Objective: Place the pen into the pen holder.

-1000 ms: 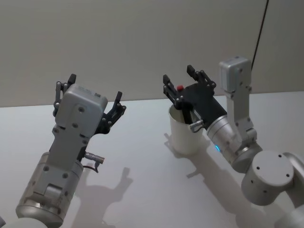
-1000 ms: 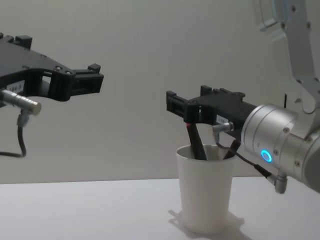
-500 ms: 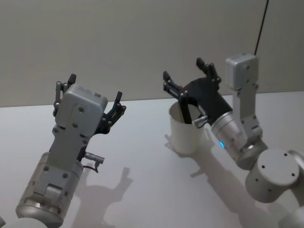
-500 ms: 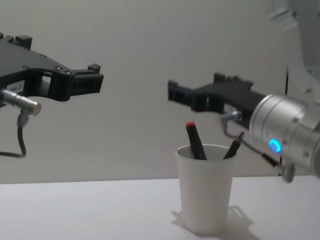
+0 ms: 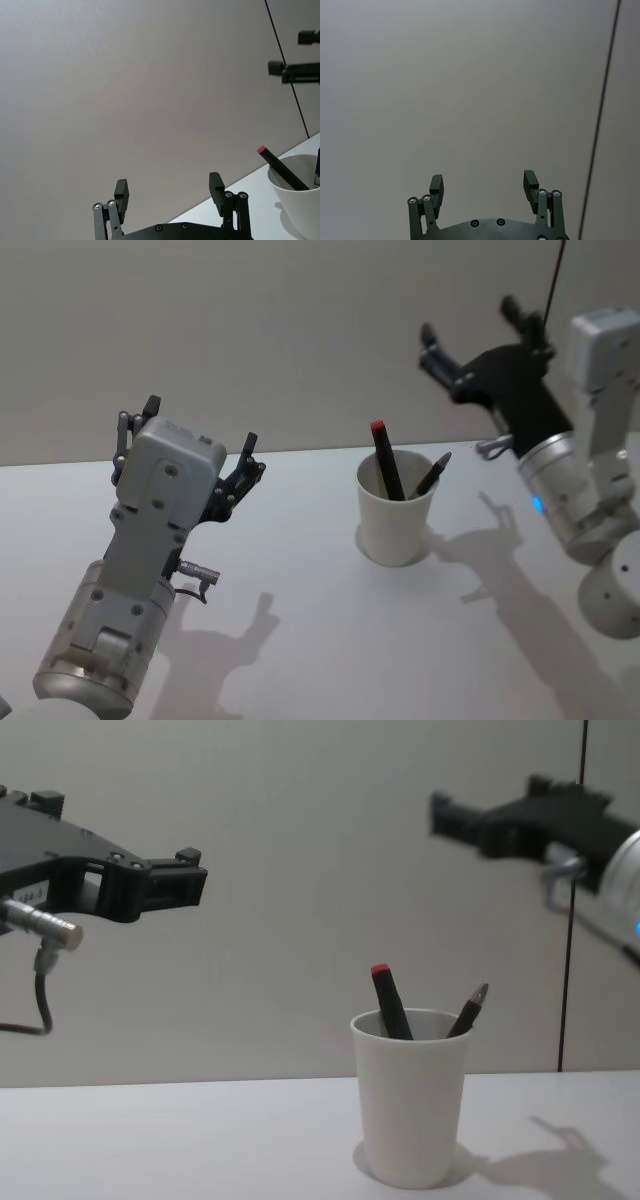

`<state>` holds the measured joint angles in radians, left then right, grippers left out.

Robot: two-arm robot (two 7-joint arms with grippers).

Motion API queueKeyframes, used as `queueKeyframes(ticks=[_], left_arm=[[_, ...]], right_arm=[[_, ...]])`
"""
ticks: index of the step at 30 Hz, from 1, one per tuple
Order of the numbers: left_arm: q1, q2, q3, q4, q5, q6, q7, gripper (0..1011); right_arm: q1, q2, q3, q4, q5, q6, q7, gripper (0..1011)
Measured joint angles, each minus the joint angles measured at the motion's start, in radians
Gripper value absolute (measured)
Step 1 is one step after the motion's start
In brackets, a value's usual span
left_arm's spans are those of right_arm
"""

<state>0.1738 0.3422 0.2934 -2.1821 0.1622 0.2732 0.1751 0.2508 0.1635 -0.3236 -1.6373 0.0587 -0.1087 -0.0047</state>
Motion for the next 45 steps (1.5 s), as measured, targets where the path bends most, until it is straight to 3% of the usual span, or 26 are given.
queueKeyframes(ticks=[10,21,35,45], left_arm=[[0.000,0.000,0.000,0.000,0.000,0.000,0.000,1001],[0.000,0.000,0.000,0.000,0.000,0.000,0.000,1001],[-0.009,0.001,0.003,0.012,-0.007,-0.005,-0.003,1001],[-0.084,0.008,0.033,0.113,-0.073,-0.052,-0.037,1001]], right_arm=[[0.001,0.060,0.068,-0.054,-0.011,-0.019,-0.057,1001],[0.003,0.091,0.104,-0.083,-0.016,-0.029,-0.086,1001],[-0.005,0.103,0.113,-0.092,-0.011,-0.027,-0.090,1001],[-0.077,0.123,0.109,-0.103,0.055,0.021,-0.045,1001]])
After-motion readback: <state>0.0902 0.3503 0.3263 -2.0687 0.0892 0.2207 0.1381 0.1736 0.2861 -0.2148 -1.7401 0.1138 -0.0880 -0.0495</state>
